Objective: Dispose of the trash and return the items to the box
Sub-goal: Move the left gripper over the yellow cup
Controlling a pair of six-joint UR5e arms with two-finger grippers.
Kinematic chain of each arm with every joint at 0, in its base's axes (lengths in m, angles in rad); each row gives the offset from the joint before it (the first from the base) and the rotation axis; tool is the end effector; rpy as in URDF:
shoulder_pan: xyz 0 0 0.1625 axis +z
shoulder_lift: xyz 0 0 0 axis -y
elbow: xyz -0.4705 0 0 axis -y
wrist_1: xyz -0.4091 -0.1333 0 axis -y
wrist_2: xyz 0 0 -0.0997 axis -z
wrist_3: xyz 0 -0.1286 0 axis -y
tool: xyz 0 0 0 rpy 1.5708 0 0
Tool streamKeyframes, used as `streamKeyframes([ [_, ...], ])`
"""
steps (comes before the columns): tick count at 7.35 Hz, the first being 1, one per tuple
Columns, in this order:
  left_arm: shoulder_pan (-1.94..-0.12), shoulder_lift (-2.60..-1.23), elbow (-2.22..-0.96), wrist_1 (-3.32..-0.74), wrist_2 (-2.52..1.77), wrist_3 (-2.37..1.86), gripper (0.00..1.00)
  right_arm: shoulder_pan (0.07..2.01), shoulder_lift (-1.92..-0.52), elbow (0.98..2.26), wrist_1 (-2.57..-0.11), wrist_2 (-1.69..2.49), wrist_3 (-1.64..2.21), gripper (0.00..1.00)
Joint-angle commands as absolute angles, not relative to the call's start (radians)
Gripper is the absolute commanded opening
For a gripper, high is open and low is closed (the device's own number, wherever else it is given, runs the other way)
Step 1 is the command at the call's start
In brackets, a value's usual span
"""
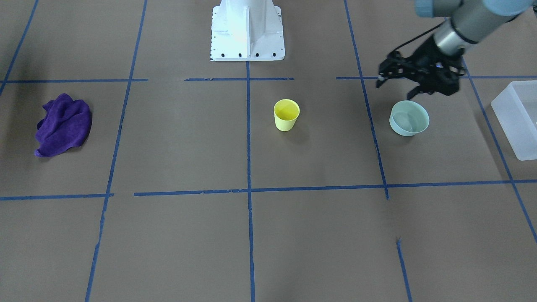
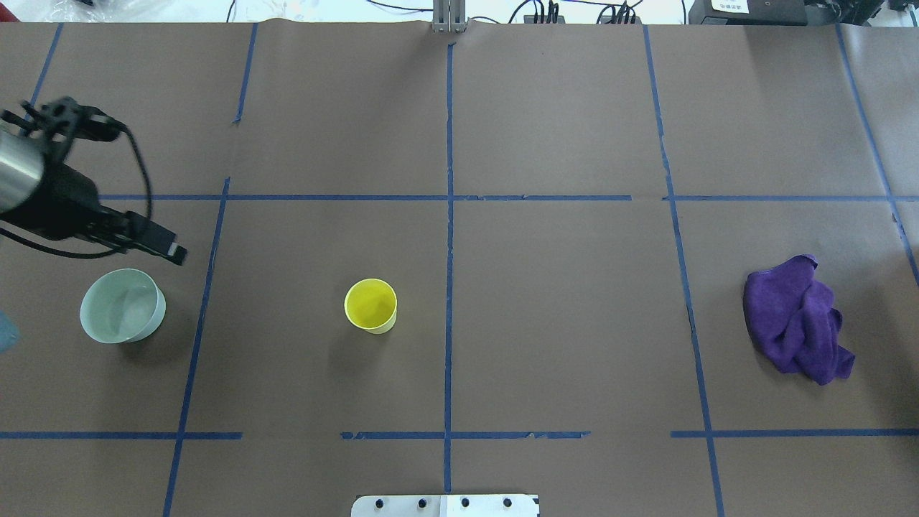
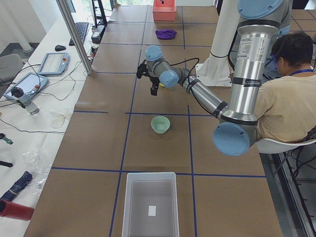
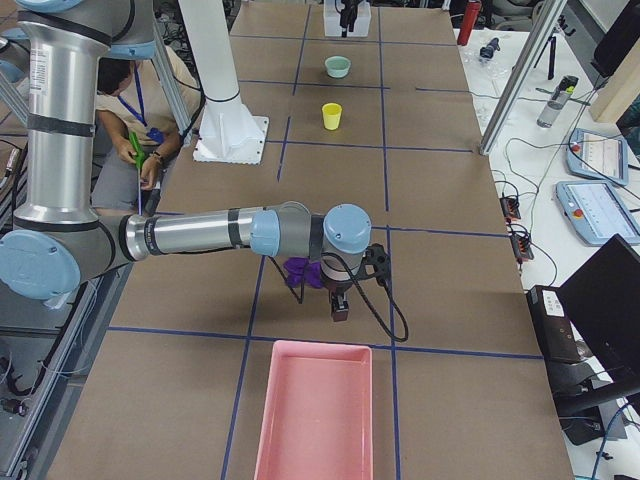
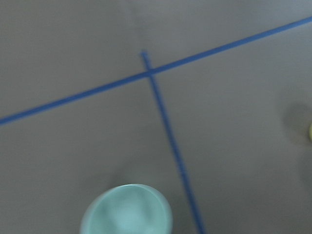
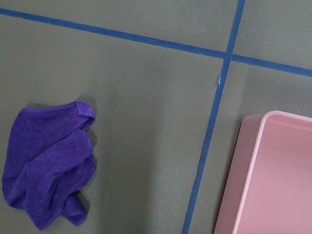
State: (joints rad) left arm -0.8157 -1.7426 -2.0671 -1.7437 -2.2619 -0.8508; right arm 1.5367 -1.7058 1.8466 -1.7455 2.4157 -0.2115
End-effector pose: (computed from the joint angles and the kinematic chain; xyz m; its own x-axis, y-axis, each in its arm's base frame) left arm 0.3340 -0.4298 0.3644 0.4988 0.2113 -0.8405 -0.1242 0.9772 0.1720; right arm 0.0222 -0.4395 0.6600 0.6423 -0.2070 0.7379 0.1728 0.9772 0.1238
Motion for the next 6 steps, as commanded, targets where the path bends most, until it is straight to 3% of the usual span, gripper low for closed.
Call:
streamKeyframes([
  [1,-0.596,-1.844,-2.031,-1.749,-2.048,-1.107,1.0,1.532,-1.706,1.844,-1.746,2.415,-0.212,1.0],
  [4,-0.585,-1.951,-1.903,-1.744,-2.048,-1.179,1.0,1.531,-1.706,1.845,-1.744,2.418,-0.212,1.0],
  [6,-0.568,-1.976,-1.881,-1.746,-2.048,-1.187,1.0,1.532,-1.706,1.845,-1.744,2.418,-0.212,1.0],
])
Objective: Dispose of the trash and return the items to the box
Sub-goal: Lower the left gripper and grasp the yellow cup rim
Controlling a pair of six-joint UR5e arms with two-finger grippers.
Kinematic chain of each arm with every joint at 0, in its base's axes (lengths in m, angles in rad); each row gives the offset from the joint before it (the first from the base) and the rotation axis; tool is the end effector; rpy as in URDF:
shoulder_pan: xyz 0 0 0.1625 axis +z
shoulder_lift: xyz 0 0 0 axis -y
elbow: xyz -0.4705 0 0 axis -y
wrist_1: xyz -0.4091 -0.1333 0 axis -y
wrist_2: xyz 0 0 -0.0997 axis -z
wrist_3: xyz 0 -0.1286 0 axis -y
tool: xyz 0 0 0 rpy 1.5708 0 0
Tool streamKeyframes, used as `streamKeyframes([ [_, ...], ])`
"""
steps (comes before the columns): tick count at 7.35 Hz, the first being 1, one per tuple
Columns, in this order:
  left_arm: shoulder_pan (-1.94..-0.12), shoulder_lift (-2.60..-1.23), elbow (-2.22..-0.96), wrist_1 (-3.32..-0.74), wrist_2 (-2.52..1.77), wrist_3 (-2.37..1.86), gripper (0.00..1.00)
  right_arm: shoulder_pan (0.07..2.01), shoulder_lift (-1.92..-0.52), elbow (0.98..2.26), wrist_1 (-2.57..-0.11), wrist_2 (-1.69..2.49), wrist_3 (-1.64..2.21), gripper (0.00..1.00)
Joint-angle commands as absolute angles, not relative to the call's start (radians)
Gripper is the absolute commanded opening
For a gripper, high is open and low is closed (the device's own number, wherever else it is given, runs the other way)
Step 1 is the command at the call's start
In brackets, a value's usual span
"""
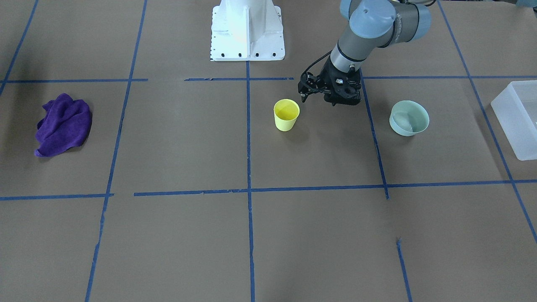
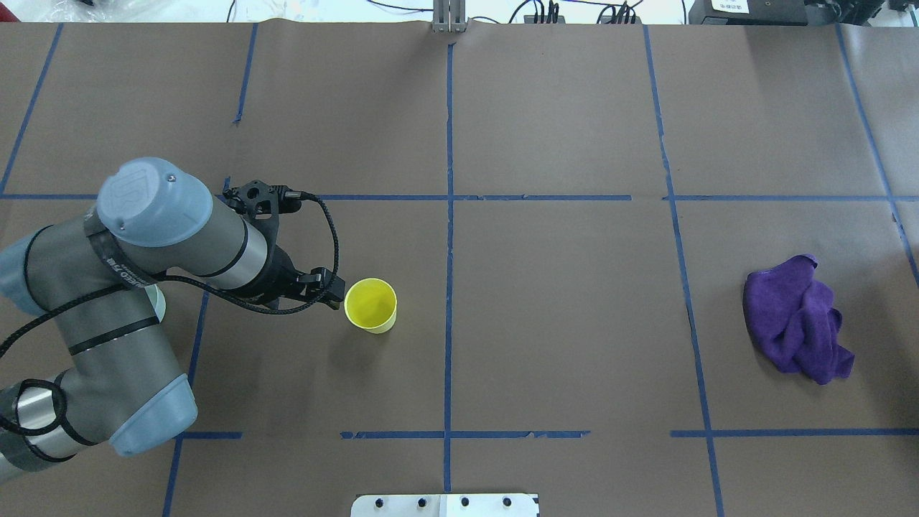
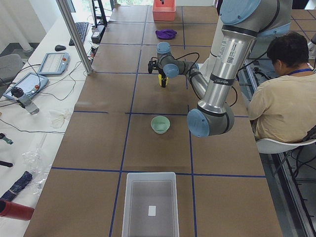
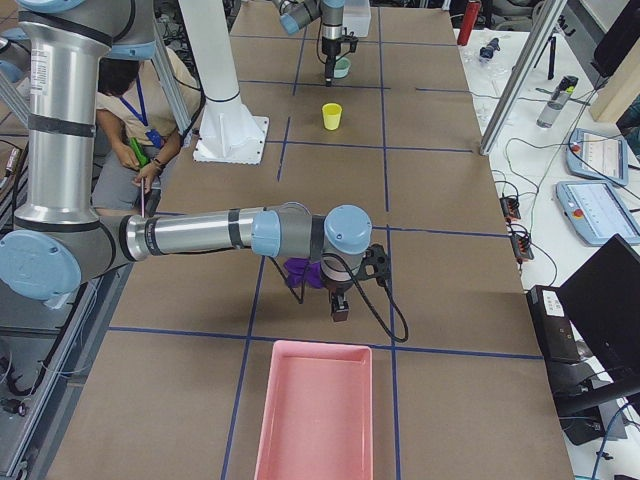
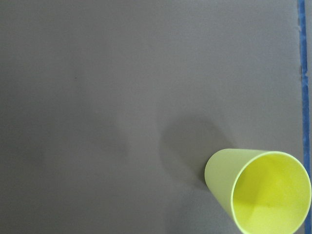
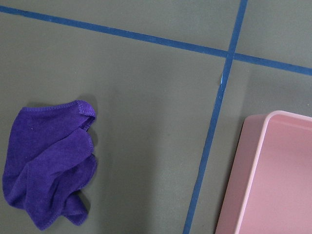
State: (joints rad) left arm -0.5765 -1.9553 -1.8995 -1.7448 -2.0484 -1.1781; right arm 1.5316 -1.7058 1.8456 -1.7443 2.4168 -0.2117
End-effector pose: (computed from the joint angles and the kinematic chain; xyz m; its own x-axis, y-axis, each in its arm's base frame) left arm 0.4939 -0.4096 0.3258 0.5601 0.0412 -0.8274 -0.0314 0.9991 0.0285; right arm 0.0198 -0.4397 0.6603 0.6404 -0.2106 0.7386 0.1777 0.9762 0.1243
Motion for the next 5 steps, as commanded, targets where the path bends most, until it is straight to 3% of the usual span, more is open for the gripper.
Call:
streamKeyframes([
  [1,-0.555,-1.997,-1.859,-1.746,-2.045,-1.199,1.0,1.531,-1.706,1.845,-1.746,2.418,-0.212,1.0],
  [5,-0.537,-2.045,-1.792,-1.752,-2.043,-1.209,0.98,1.531,-1.706,1.844,-1.746,2.416,-0.212,1.0],
])
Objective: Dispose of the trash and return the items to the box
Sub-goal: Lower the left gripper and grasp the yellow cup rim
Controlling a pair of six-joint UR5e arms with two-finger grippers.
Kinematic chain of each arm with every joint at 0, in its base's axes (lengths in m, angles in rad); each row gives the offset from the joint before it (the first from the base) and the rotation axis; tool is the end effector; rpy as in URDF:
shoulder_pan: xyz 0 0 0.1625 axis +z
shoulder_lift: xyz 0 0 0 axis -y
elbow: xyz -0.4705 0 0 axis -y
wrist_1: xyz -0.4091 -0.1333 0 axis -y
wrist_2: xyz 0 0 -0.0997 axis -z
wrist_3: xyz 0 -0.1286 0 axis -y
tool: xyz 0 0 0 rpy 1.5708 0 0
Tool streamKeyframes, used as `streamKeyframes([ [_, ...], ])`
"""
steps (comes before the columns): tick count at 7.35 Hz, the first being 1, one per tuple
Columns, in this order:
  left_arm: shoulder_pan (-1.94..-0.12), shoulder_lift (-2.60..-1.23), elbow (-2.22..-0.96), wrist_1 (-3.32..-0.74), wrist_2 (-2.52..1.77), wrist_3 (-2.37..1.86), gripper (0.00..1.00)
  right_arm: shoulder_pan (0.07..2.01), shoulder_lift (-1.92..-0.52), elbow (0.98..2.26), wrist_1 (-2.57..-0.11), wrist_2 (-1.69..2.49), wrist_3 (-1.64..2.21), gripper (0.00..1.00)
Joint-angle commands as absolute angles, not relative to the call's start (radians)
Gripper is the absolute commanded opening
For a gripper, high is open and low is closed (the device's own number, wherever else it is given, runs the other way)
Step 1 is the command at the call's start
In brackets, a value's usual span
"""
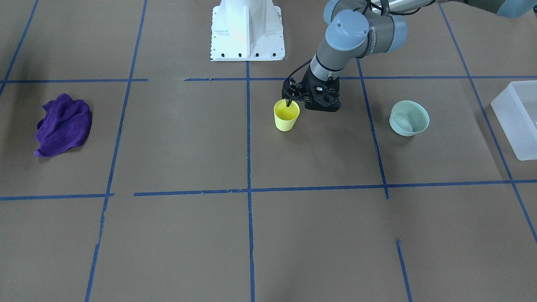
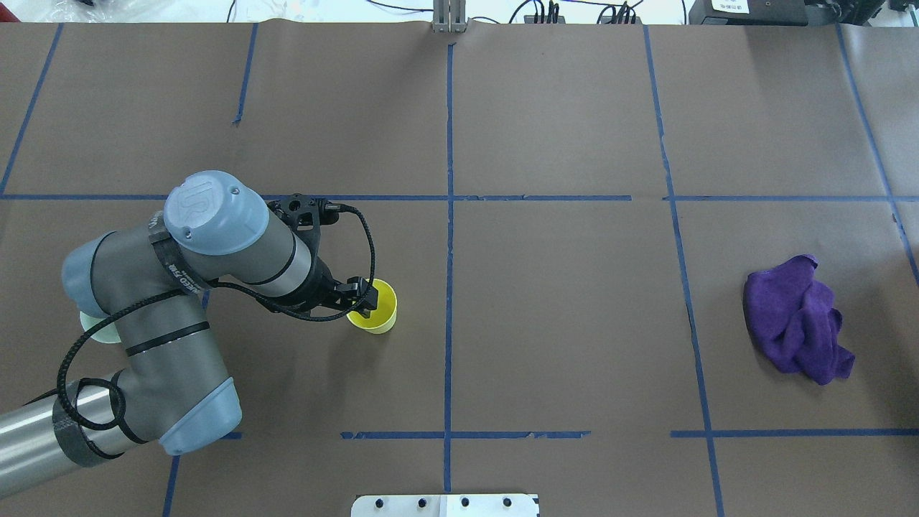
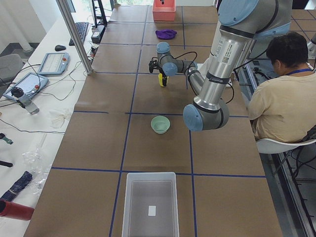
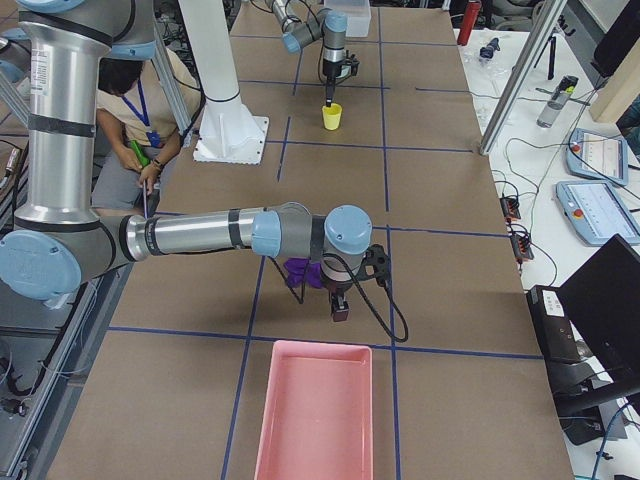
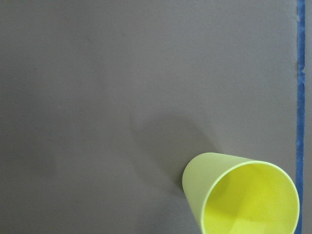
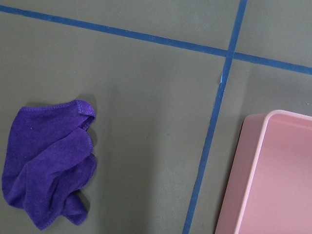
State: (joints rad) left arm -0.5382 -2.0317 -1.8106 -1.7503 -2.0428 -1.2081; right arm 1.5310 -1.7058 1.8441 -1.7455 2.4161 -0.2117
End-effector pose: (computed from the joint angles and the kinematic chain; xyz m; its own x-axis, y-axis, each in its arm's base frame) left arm 0.5402 -0.4096 0.3162 0.5666 0.0298 -0.8235 -0.0486 0.9988 0.0027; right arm 0.0196 -0.4395 0.6612 0.6409 -0.2090 0.7386 0.1784 0.9764 0.1215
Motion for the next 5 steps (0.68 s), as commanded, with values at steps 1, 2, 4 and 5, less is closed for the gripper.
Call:
streamKeyframes([
  [1,-0.537,-2.048,-1.778,-1.755,-2.043,-1.207,0.96,1.531,-1.706,1.844,-1.746,2.416,-0.212,1.0],
  [2,-0.531,-2.051,-1.76,-1.756,-2.043,-1.204,0.94,1.531,-1.706,1.844,-1.746,2.418,-0.212,1.0],
  [4,-0.529,-2.068,-1.727,-1.766,-2.043,-1.203,0.78,1.529,-1.706,1.844,-1.746,2.418,-0.212,1.0],
  [5,-0.529,-2.068,-1.727,-1.764,-2.043,-1.204,0.46,1.528,-1.706,1.844,-1.746,2.418,-0.212,1.0],
])
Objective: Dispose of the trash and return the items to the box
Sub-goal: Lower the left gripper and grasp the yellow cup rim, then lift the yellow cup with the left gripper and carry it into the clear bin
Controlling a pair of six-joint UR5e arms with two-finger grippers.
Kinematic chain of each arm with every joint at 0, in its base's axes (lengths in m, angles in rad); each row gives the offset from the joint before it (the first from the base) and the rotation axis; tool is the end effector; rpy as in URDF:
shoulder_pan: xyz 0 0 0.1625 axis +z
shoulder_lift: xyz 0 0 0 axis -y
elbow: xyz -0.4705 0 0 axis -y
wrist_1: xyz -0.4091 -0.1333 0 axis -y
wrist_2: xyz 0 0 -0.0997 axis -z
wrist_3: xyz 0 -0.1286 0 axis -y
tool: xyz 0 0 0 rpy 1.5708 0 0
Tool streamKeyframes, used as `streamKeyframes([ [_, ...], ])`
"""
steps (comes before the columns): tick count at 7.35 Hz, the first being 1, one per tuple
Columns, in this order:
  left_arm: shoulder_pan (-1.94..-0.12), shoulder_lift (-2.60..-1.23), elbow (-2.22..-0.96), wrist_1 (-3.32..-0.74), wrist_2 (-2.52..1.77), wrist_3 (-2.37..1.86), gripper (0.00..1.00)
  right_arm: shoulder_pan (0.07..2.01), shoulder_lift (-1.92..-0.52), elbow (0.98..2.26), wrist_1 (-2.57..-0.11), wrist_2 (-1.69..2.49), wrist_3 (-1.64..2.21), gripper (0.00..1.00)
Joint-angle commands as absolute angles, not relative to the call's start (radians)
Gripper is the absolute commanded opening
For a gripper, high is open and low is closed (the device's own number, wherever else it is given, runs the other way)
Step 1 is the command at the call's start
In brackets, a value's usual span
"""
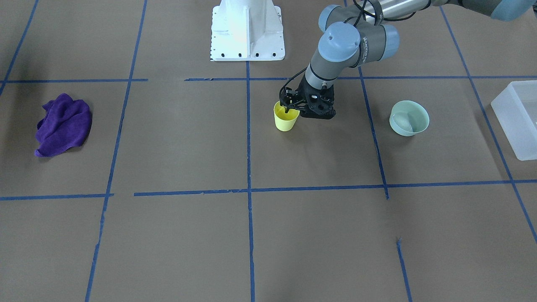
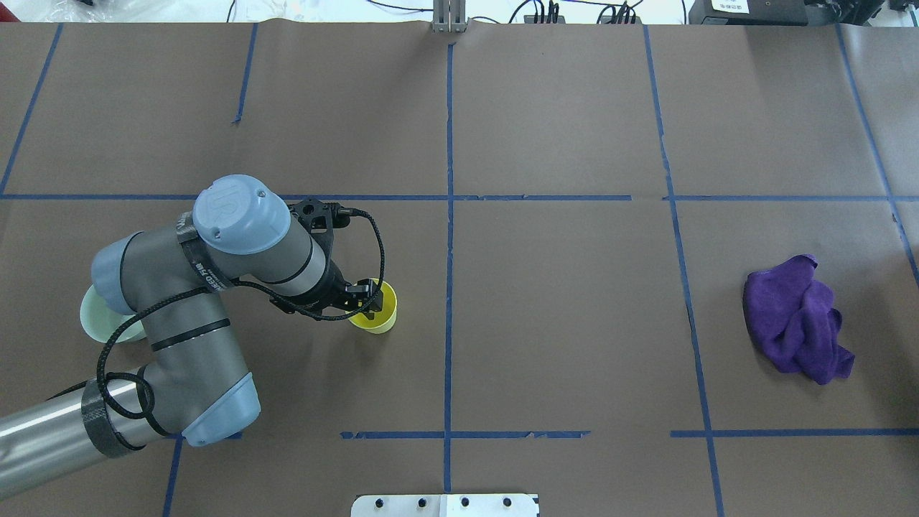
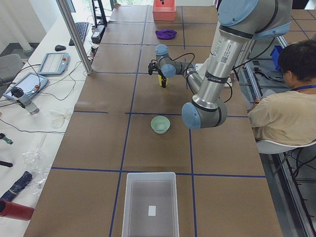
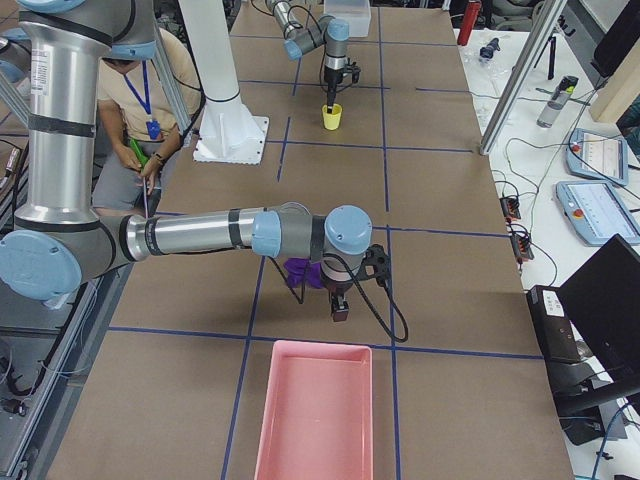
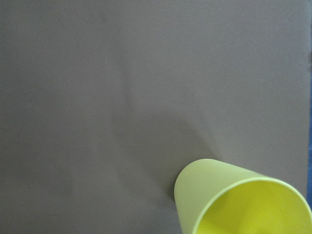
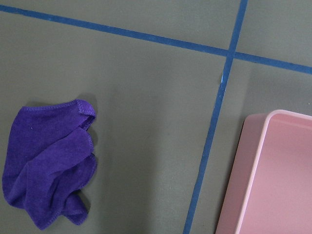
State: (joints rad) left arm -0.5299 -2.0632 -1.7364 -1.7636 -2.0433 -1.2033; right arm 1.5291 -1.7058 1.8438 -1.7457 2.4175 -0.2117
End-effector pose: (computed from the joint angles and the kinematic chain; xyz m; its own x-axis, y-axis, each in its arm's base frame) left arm 0.5644 -0.4173 0.3275 0.5866 0.0272 -0.8094 -0.0599 0.9982 -0.0099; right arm 0.0187 -0.4395 0.6613 0.6395 -0.2098 0.7396 0.1800 0.9762 0.1212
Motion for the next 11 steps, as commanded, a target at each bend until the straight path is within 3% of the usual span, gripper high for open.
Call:
streamKeyframes([
  [1,-0.529,-2.071,-1.729,-1.764,-2.045,-1.207,0.05,1.526,-1.706,1.844,-1.746,2.418,-0.212,1.0],
  [2,-0.529,-2.072,-1.735,-1.767,-2.046,-1.207,0.0,1.526,-1.706,1.844,-1.746,2.418,-0.212,1.0],
  [4,-0.537,-2.059,-1.834,-1.769,-2.049,-1.251,0.0,1.526,-1.706,1.842,-1.746,2.457,-0.21,1.0],
  [7,-0.7,-1.994,-1.983,-1.743,-2.051,-1.243,0.0,1.526,-1.706,1.842,-1.747,2.462,-0.21,1.0],
  [8,-0.756,-1.95,-2.026,-1.74,-2.052,-1.209,0.0,1.523,-1.706,1.842,-1.747,2.462,-0.21,1.0],
  [11,-0.932,-1.641,-2.184,-1.69,-2.054,-0.775,0.0,1.463,-1.695,1.845,-1.713,2.457,-0.212,1.0],
])
